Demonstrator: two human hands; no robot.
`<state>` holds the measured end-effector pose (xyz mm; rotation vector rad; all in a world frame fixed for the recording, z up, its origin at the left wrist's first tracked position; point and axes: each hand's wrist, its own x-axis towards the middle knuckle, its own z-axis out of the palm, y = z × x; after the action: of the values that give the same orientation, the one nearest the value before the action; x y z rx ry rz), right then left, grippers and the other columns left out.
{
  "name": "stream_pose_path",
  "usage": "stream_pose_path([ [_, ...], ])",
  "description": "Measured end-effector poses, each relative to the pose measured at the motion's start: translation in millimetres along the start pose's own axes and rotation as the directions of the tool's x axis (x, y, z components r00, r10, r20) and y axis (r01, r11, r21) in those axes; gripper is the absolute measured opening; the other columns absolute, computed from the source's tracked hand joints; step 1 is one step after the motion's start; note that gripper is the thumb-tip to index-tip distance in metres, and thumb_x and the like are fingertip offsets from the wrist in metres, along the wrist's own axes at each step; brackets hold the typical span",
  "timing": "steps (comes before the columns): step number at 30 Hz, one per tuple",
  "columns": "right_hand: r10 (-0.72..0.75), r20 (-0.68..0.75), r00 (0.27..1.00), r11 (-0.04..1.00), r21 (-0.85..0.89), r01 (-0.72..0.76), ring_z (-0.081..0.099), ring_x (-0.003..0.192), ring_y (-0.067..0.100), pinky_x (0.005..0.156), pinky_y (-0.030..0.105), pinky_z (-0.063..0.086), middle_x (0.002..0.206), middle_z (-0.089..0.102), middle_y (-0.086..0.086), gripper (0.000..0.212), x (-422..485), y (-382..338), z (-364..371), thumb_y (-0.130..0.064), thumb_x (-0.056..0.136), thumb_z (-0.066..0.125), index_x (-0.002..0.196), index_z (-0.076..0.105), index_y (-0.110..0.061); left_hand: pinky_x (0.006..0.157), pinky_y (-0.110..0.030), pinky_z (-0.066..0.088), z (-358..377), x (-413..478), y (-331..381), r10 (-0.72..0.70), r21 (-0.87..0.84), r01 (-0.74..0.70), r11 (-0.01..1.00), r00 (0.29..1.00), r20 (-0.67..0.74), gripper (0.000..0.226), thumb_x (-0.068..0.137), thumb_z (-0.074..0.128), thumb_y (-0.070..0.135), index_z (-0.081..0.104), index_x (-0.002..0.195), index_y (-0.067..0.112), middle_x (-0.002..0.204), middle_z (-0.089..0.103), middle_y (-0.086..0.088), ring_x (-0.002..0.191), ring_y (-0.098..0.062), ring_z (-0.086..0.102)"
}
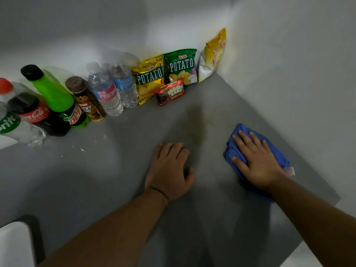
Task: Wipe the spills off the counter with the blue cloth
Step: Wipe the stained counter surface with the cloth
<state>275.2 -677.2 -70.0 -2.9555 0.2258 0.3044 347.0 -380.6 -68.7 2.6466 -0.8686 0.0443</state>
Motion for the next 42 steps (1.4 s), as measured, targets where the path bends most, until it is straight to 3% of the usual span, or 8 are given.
stream_pose_path([
  [4, 0.192, -0.051, 0.98, 0.981, 0.004, -0.192, -0.012, 0.159, 0.028, 0.128, 0.052, -0.004, 0.174, -0.012, -0.001, 0.075, 27.4, -59.4, 11.3, -0.067, 0.102, 0.01, 0.166, -0.002, -0.029, 0.114, -0.054, 0.037, 3.1, -0.6, -2.0, -0.003, -0.008, 0.003, 1.0, 1.0, 0.012, 0.05, 0.083, 0.057, 0.045, 0.061, 0.124, 0.017, 0.136, 0.058, -0.006, 0.127, -0.03, 0.05],
  [8, -0.086, -0.023, 0.996, 0.996, -0.025, 0.085, -0.019, 0.158, 0.02, 0.128, 0.047, -0.007, 0.172, -0.015, -0.009, 0.072, -12.7, -74.5, 22.7, -0.068, 0.103, 0.009, 0.165, -0.004, -0.035, 0.113, -0.054, 0.039, 4.8, -0.5, -2.5, 0.003, -0.021, -0.004, 1.0, 1.0, -0.024, 0.05, 0.08, 0.061, 0.044, 0.062, 0.122, 0.017, 0.134, 0.06, -0.005, 0.124, -0.03, 0.052],
  [12, -0.323, 0.058, 0.945, 0.946, -0.007, 0.324, -0.006, 0.16, 0.015, 0.129, 0.045, 0.0, 0.174, -0.001, -0.015, 0.068, -34.2, -17.9, 11.7, -0.067, 0.105, 0.025, 0.165, 0.009, -0.04, 0.115, -0.054, 0.039, 7.3, -0.8, -4.5, 0.001, -0.03, -0.002, 1.0, 1.0, -0.022, 0.048, 0.081, 0.06, 0.045, 0.061, 0.121, 0.019, 0.135, 0.058, -0.003, 0.126, -0.029, 0.051],
  [20, 0.166, -0.045, 0.985, 0.986, -0.011, -0.166, -0.013, 0.159, 0.023, 0.128, 0.049, -0.005, 0.173, -0.013, -0.006, 0.074, 36.6, -52.4, 6.9, -0.067, 0.101, 0.007, 0.165, -0.003, -0.034, 0.114, -0.055, 0.039, 4.3, 0.5, -2.3, -0.004, -0.034, 0.004, 0.999, 1.0, -0.021, 0.05, 0.079, 0.062, 0.043, 0.062, 0.121, 0.017, 0.132, 0.059, -0.005, 0.124, -0.031, 0.053],
  [27, -0.025, 0.001, 1.0, 0.999, -0.042, 0.025, -0.03, 0.154, 0.012, 0.128, 0.044, -0.011, 0.171, -0.019, -0.014, 0.072, -15.8, -68.3, 24.0, -0.072, 0.097, -0.003, 0.162, -0.011, -0.041, 0.118, -0.048, 0.039, 0.0, -1.3, -10.2, -0.044, -0.243, 0.025, 0.97, 0.997, -0.071, 0.046, 0.083, 0.058, 0.033, 0.065, 0.124, 0.015, 0.135, 0.063, -0.004, 0.127, -0.027, 0.058],
  [30, 0.011, -0.016, 1.0, 0.999, -0.032, -0.011, -0.019, 0.158, 0.016, 0.128, 0.043, -0.009, 0.173, -0.01, -0.013, 0.072, -50.2, -83.5, 27.7, -0.072, 0.101, 0.009, 0.164, -0.001, -0.04, 0.115, -0.037, 0.043, -8.1, -1.5, -13.7, -0.126, -0.43, 0.08, 0.899, 0.989, -0.08, 0.041, 0.088, 0.052, 0.031, 0.063, 0.125, 0.016, 0.139, 0.061, -0.002, 0.131, -0.022, 0.054],
  [33, -0.099, -0.001, 0.995, 0.995, -0.015, 0.099, -0.006, 0.161, 0.024, 0.125, 0.05, 0.002, 0.175, -0.002, -0.01, 0.073, -62.7, -125.1, 38.2, -0.071, 0.102, 0.021, 0.166, 0.007, -0.037, 0.111, -0.028, 0.044, -15.4, 1.7, -18.4, -0.171, -0.506, 0.099, 0.857, 0.98, -0.097, 0.039, 0.09, 0.046, 0.031, 0.063, 0.122, 0.017, 0.138, 0.06, 0.001, 0.131, -0.016, 0.054],
  [42, -0.198, -0.021, 0.98, 0.98, -0.011, 0.198, -0.017, 0.158, 0.015, 0.129, 0.05, -0.002, 0.173, -0.007, -0.015, 0.067, 23.2, -135.4, 22.0, -0.066, 0.103, 0.016, 0.165, 0.006, -0.042, 0.102, -0.036, 0.048, -17.9, 12.8, -40.0, -0.147, -0.348, 0.087, 0.933, 0.978, -0.15, 0.03, 0.094, 0.047, 0.021, 0.066, 0.114, 0.01, 0.122, 0.067, -0.007, 0.113, -0.022, 0.059],
])
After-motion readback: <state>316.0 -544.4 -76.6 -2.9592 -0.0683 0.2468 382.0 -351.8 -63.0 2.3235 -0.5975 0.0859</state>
